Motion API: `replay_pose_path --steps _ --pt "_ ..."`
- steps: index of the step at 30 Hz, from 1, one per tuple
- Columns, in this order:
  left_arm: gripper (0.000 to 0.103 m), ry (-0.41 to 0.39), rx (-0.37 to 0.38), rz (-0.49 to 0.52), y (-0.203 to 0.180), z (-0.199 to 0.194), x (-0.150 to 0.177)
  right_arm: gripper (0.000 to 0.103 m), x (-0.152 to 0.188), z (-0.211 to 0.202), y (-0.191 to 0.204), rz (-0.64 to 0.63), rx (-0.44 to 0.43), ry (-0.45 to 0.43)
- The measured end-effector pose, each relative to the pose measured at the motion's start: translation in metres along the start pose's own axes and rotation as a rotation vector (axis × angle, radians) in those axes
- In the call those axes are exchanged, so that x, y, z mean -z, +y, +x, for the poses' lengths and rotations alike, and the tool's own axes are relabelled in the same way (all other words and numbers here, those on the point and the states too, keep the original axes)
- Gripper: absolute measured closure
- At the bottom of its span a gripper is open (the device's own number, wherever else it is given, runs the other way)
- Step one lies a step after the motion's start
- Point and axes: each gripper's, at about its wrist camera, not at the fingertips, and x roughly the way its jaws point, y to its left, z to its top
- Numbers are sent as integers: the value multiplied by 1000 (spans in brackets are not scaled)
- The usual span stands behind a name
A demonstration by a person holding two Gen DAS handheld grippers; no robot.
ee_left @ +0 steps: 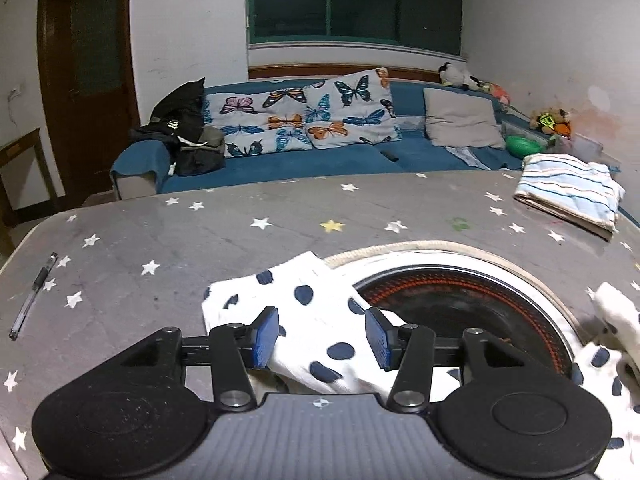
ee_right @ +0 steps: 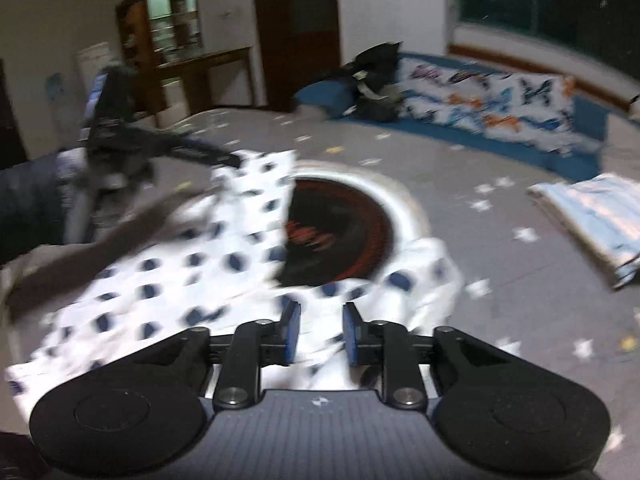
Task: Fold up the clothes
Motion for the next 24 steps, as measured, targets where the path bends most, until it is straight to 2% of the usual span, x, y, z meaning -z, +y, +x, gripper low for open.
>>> replay_pose_path --steps 4,11,13,17,19,20,24 --pt "51 5 7 6 -2 -1 4 76 -7 -15 -13 88 -33 -59" --pt "51 31 -4 -8 2 3 11 76 -6 -25 -76 365 -18 -143" --pt "51 35 -4 -6 3 3 12 76 -1 -22 -89 422 23 -140" --pt "51 33 0 -2 3 2 12 74 9 -13 -103 393 166 -122" --pt "48 34 0 -2 3 2 12 56 15 -11 -114 402 215 -107" --pt "48 34 -1 -2 3 2 12 55 20 -10 -122 409 245 -95" --pt "48 38 1 -2 2 2 13 56 37 -5 -143 455 273 -47"
